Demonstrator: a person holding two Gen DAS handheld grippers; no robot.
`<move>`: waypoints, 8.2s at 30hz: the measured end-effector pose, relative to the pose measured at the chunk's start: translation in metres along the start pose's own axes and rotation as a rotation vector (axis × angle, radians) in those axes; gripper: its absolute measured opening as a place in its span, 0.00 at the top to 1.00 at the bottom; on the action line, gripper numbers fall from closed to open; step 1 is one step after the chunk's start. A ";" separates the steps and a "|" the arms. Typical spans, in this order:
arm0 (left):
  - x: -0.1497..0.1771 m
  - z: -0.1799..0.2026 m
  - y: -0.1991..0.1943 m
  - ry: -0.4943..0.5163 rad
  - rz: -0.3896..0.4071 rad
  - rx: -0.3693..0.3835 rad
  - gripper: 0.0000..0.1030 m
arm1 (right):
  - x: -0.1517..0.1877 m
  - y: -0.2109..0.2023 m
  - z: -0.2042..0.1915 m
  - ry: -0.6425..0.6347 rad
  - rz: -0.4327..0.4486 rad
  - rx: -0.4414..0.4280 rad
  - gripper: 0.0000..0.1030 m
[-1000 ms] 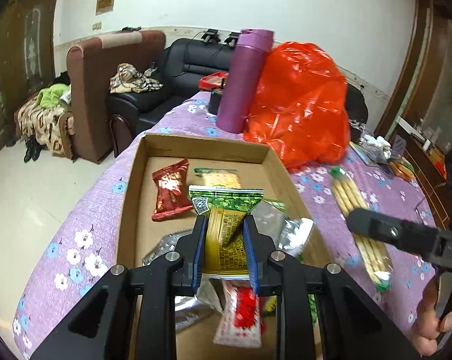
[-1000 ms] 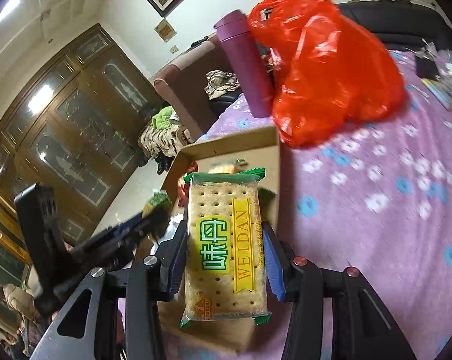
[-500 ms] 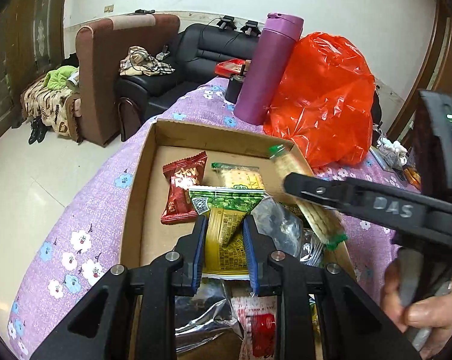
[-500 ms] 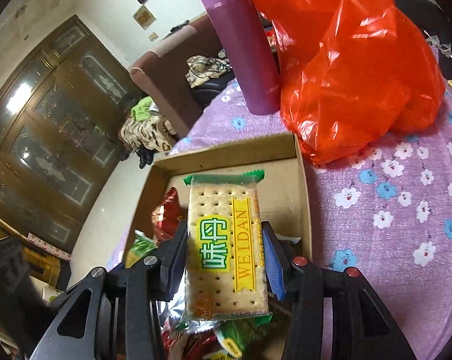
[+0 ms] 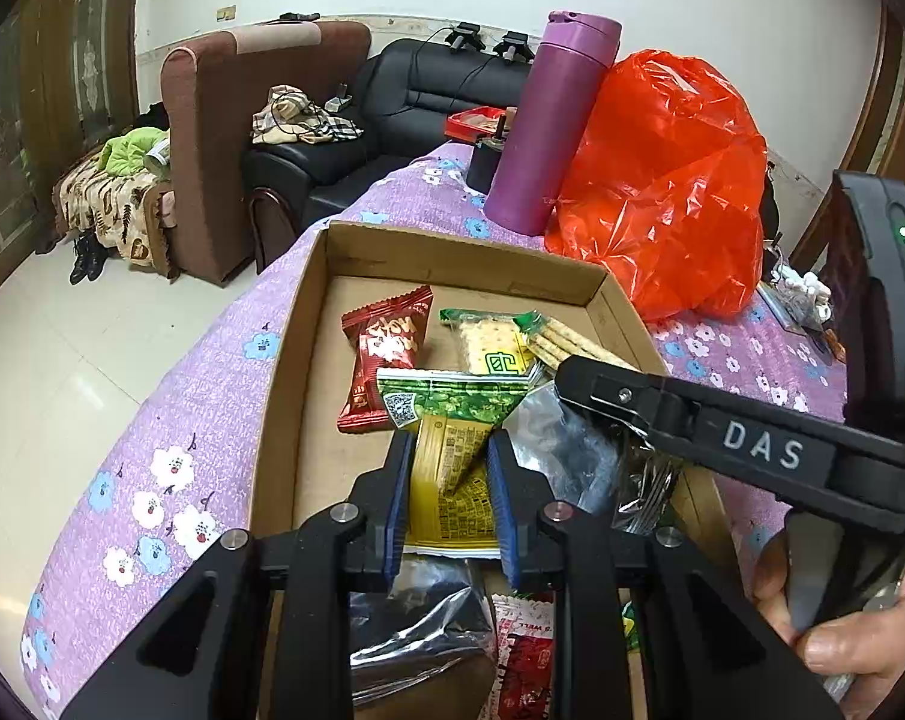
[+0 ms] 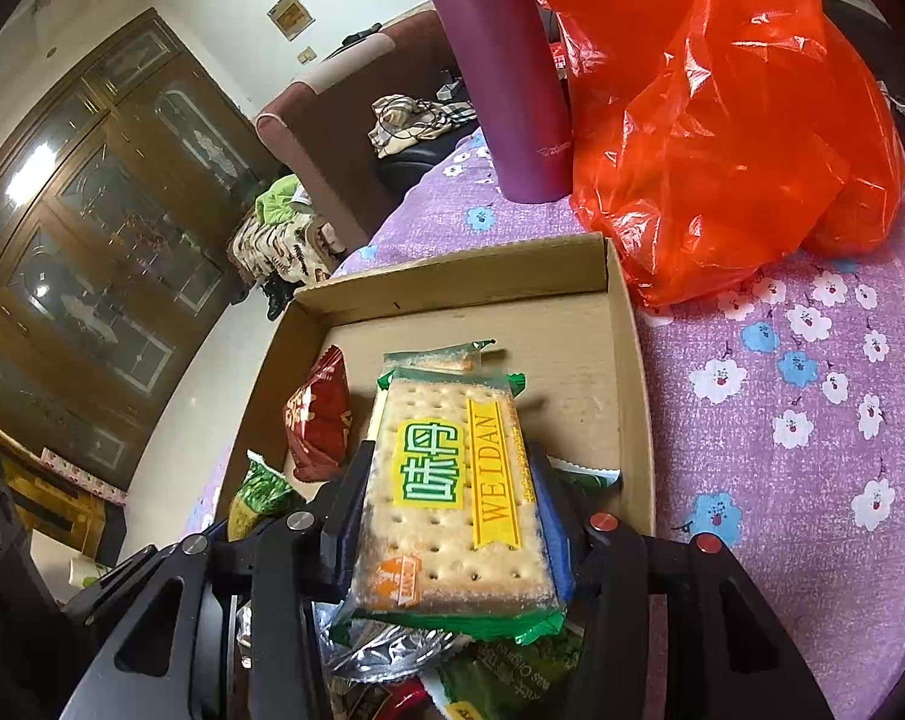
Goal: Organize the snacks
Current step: 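Lower the yellow-green packet into the tray with the left gripper while the right drops the cracker pack, then move both grippers back over the table toward the remaining snacks, then grasp the orange-edged biscuit pack with the left gripper while the right grasps the red wafer bar, then carry the biscuit pack with the left gripper while the right carries the red bar toward the tray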
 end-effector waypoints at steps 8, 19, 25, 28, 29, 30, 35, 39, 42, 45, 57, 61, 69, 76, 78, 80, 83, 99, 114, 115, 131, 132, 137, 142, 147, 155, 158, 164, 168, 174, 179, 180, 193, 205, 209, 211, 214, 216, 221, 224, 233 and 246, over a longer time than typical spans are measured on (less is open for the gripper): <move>0.002 0.002 -0.001 0.010 0.004 -0.001 0.72 | 0.007 -0.019 -0.002 0.000 0.020 -0.004 0.41; 0.010 0.011 -0.015 0.042 0.022 -0.002 0.62 | 0.020 -0.041 0.001 -0.003 0.035 -0.018 0.40; 0.017 0.018 -0.032 0.089 0.084 -0.042 0.56 | 0.030 -0.061 0.002 -0.014 0.058 -0.024 0.40; 0.022 0.025 -0.043 0.124 0.132 -0.069 0.54 | 0.038 -0.073 0.005 -0.005 0.071 -0.036 0.40; 0.024 0.029 -0.046 0.138 0.147 -0.074 0.52 | 0.041 -0.076 0.006 -0.003 0.074 -0.041 0.40; 0.026 0.032 -0.050 0.154 0.167 -0.082 0.51 | 0.044 -0.080 0.007 -0.002 0.075 -0.043 0.40; 0.035 0.042 -0.062 0.210 0.257 -0.144 0.49 | 0.064 -0.095 0.011 -0.005 0.077 -0.059 0.40; 0.044 0.049 -0.066 0.232 0.288 -0.161 0.46 | 0.078 -0.108 0.019 -0.013 0.087 -0.061 0.40; 0.052 0.057 -0.067 0.249 0.291 -0.158 0.41 | 0.087 -0.118 0.029 -0.011 0.093 -0.056 0.40; 0.062 0.069 -0.068 0.275 0.292 -0.146 0.38 | 0.094 -0.129 0.044 0.003 0.108 -0.042 0.40; 0.091 0.132 -0.072 0.402 0.324 -0.131 0.32 | 0.103 -0.150 0.108 0.148 0.170 -0.049 0.39; 0.099 0.147 -0.070 0.426 0.317 -0.123 0.29 | 0.103 -0.151 0.115 0.164 0.175 -0.061 0.39; 0.111 0.169 -0.067 0.472 0.296 -0.103 0.24 | 0.103 -0.162 0.139 0.241 0.200 -0.041 0.39; 0.108 0.164 -0.066 0.445 0.279 -0.074 0.23 | 0.096 -0.219 0.206 0.396 0.252 0.102 0.39; 0.109 0.164 -0.066 0.446 0.277 -0.067 0.23 | 0.093 -0.230 0.230 0.384 0.221 0.184 0.36; 0.109 0.164 -0.068 0.445 0.282 -0.059 0.23 | 0.094 -0.243 0.261 0.414 0.231 0.267 0.36; 0.109 0.164 -0.068 0.440 0.282 -0.053 0.23 | 0.100 -0.262 0.311 0.448 0.249 0.407 0.36; 0.112 0.167 -0.066 0.455 0.273 -0.050 0.23 | 0.141 -0.233 0.255 0.500 0.130 0.116 0.32; 0.112 0.165 -0.073 0.458 0.288 -0.045 0.23 | 0.092 -0.242 0.350 0.377 0.175 0.397 0.36; 0.112 0.165 -0.073 0.462 0.290 -0.047 0.23 | 0.095 -0.241 0.348 0.379 0.166 0.396 0.36; 0.114 0.215 -0.073 0.471 0.121 0.143 0.23 | 0.122 -0.231 0.328 0.235 0.112 0.571 0.78; 0.116 0.225 -0.067 0.465 0.065 0.179 0.23 | 0.122 -0.233 0.329 0.239 0.118 0.564 0.79; 0.115 0.274 -0.028 0.386 -0.126 0.257 0.24 | 0.125 -0.238 0.334 0.280 0.143 0.521 0.80; 0.114 0.316 0.010 0.383 -0.187 0.223 0.26 | 0.127 -0.240 0.335 0.305 0.158 0.481 0.80; 0.121 0.331 0.046 0.386 -0.233 0.164 0.34 | 0.127 -0.241 0.338 0.340 0.167 0.436 0.80; 0.131 0.335 0.066 0.437 -0.230 0.176 0.49 | 0.125 -0.234 0.326 0.294 0.153 0.423 0.80; 0.130 0.319 0.061 0.439 -0.228 0.186 0.50 | 0.122 -0.230 0.314 0.250 0.151 0.407 0.80; 0.133 0.273 0.041 0.438 -0.234 0.211 0.50 | 0.117 -0.214 0.273 0.132 0.137 0.341 0.80; 0.128 0.253 0.032 0.404 -0.164 0.207 0.49 | 0.114 -0.204 0.235 0.029 0.147 0.293 0.79; 0.110 0.248 0.022 0.383 -0.037 0.189 0.49 | 0.115 -0.196 0.201 -0.088 0.168 0.312 0.79; 0.100 0.243 0.019 0.382 0.029 0.160 0.49 | 0.116 -0.193 0.201 -0.094 0.159 0.315 0.79; 0.098 0.243 0.020 0.382 0.032 0.158 0.49 | 0.117 -0.194 0.201 -0.098 0.158 0.316 0.79; 0.090 0.240 0.009 0.386 0.110 0.128 0.49 | 0.116 -0.197 0.199 -0.104 0.176 0.328 0.79; 0.083 0.240 -0.004 0.399 0.200 0.100 0.49 | 0.114 -0.201 0.198 -0.097 0.192 0.332 0.79; 0.082 0.241 -0.008 0.405 0.224 0.095 0.49 | 0.114 -0.201 0.197 -0.101 0.195 0.331 0.79; 0.082 0.241 -0.009 0.408 0.231 0.093 0.49 | 0.114 -0.202 0.197 -0.102 0.198 0.331 0.79; 0.080 0.241 -0.011 0.409 0.243 0.089 0.49 | 0.113 -0.203 0.197 -0.102 0.200 0.331 0.79; 0.080 0.241 -0.012 0.410 0.250 0.086 0.49 | 0.113 -0.203 0.197 -0.102 0.200 0.331 0.79; 0.078 0.240 -0.018 0.407 0.270 0.084 0.49 | 0.113 -0.204 0.198 -0.099 0.207 0.336 0.79; 0.077 0.238 -0.024 0.396 0.276 0.088 0.49 | 0.111 -0.206 0.200 -0.080 0.216 0.341 0.79; 0.076 0.220 -0.055 0.365 0.276 0.130 0.49 | 0.107 -0.216 0.170 -0.062 0.247 0.323 0.79; 0.058 0.099 -0.075 0.187 0.262 0.041 0.49 | 0.095 -0.175 0.049 -0.183 0.245 0.161 0.78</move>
Point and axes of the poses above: each gripper's, at about its wrist camera, not at the fingertips, and y roughly the way its jaws point, z to its right, x to its underside, the point moved 9 cm from there along y, roughly the way its jaws point, and after that the axes turned 5 degrees about -y, right-handed, at the moved point
